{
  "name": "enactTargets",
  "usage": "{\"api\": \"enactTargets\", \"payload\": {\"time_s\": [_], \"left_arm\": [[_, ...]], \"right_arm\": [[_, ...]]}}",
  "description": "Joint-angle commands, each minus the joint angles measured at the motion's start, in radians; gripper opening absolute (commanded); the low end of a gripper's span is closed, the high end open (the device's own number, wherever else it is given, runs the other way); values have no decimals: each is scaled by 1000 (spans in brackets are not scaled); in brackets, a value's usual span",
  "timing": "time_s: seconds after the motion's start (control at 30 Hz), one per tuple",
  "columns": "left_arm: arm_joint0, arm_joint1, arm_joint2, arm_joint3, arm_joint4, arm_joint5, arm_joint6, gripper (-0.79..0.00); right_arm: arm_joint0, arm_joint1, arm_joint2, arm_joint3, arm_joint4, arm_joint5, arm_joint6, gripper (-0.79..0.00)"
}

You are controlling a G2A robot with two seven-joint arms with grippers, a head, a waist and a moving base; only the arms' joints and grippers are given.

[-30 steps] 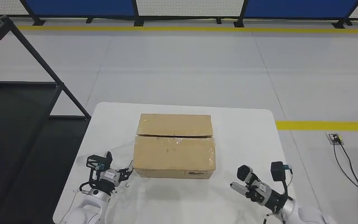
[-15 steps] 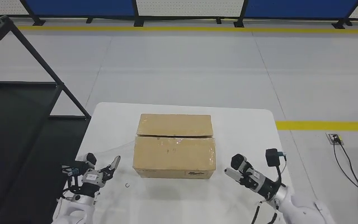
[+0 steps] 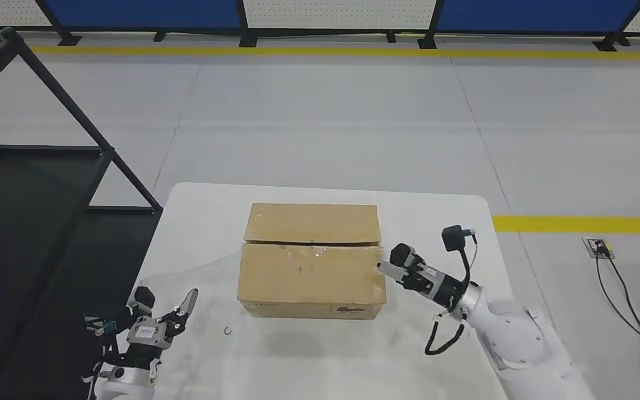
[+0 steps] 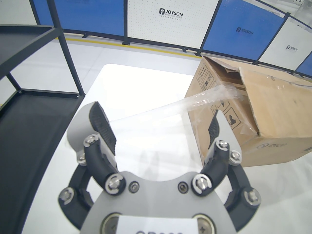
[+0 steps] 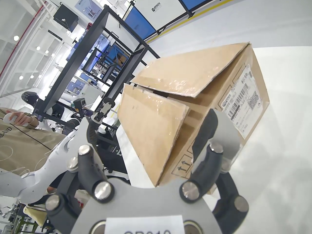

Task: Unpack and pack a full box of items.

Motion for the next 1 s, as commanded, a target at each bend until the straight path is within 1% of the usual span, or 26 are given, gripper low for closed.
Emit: {"api": "enactTargets", "payload": {"time_s": [0.0, 0.13, 0.3, 0.63, 0.7, 0.8, 0.97], "left_arm": [[3, -1, -1, -2, 2, 2, 0, 0], [5, -2, -1, -7, 7, 5, 1, 0], [-1, -4, 5, -9, 15, 4, -7, 0], [-33, -6, 13, -36, 36, -8, -20, 0], [-37, -6, 12, -43, 42, -12, -24, 0], [-41, -5, 13, -55, 48, -30, -32, 0], [-31, -1, 10, -82, 54, -116, -36, 0]], "right_arm": [[24, -1, -15, 22, 19, -1, 33, 0], [45, -1, -28, 33, 58, -30, 72, 0], [30, 7, -6, 3, 123, -78, 119, 0], [-91, 46, 87, -133, 270, -228, 340, 0], [-120, 54, 102, -162, 274, -257, 376, 0], [-161, 64, 123, -201, 253, -282, 396, 0], [-216, 74, 133, -237, 204, -313, 402, 0]]}}
